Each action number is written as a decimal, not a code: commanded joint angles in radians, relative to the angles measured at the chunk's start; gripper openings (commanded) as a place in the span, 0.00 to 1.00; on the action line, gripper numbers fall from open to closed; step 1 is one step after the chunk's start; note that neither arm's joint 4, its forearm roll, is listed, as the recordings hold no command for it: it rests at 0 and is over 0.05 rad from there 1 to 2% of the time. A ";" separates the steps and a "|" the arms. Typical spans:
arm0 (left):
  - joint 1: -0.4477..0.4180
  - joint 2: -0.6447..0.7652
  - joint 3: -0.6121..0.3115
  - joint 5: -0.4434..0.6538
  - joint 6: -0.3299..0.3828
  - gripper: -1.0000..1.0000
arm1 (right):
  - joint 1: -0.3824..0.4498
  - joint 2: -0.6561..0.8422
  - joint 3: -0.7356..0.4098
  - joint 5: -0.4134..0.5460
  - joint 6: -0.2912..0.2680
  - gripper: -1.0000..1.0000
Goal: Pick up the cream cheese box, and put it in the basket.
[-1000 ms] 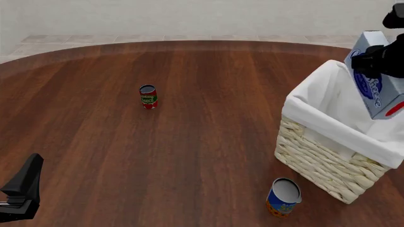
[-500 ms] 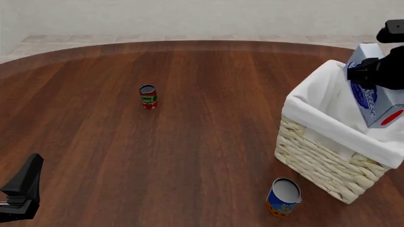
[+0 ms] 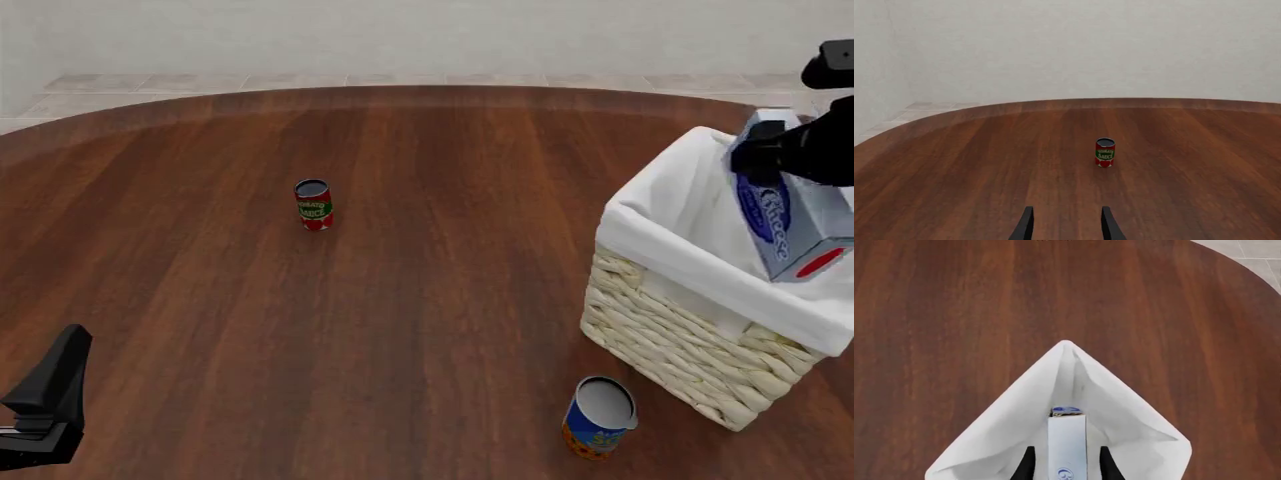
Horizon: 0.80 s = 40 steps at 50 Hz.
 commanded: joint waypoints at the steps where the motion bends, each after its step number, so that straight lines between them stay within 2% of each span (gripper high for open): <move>1: 0.000 0.000 0.000 0.000 0.000 1.00 | -0.003 0.002 -0.005 -0.005 -0.006 1.00; 24: 0.000 0.000 0.000 0.000 0.000 1.00 | 0.014 -0.021 0.006 0.004 -0.016 1.00; 40: 0.000 0.000 0.000 0.000 0.000 1.00 | 0.057 -0.167 -0.116 0.113 -0.034 1.00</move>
